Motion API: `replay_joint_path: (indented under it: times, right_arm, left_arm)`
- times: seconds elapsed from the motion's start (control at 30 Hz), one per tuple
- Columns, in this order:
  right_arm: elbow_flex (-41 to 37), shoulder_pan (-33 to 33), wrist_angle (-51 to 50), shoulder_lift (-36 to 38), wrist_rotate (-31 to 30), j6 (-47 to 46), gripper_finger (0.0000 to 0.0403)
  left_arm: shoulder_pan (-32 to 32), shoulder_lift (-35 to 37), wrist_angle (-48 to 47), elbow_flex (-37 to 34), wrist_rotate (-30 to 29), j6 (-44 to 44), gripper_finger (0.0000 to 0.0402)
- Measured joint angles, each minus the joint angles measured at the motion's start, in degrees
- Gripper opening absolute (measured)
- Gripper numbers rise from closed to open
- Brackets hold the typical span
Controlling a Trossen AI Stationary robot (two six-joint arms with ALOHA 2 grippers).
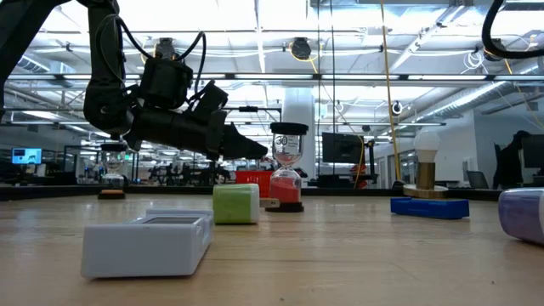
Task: Pick & Place Office items
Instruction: Put the light blue charger adapter into the black bin, then put the red hourglass into the red bin
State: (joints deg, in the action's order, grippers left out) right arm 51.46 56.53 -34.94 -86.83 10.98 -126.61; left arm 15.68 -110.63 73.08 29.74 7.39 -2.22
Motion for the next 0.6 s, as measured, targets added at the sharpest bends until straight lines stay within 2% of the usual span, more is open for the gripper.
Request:
replay_joint_path:
  times: [0.1,0.3,0.47,0.6]
  right_arm:
    - [0.00,-0.01,0.61,0.00,0.20,0.22,0.0203]
    - [0.00,-0.29,1.28,1.02,1.54,1.29,0.0227]
    - [0.00,-0.94,1.13,3.93,1.44,1.31,0.0216]
    - [0.00,-1.92,-0.36,6.31,1.45,2.36,0.0201]
  left_arm:
    - [-0.02,0.00,-0.01,0.00,0.03,-0.02,0.0004]
    - [-0.07,0.00,0.00,0.00,0.03,0.15,0.0017]
    - [-0.07,0.00,0.00,0.00,0.06,0.13,0.0004]
    - [-0.04,0.00,0.02,0.00,0.06,0.11,0.0013]
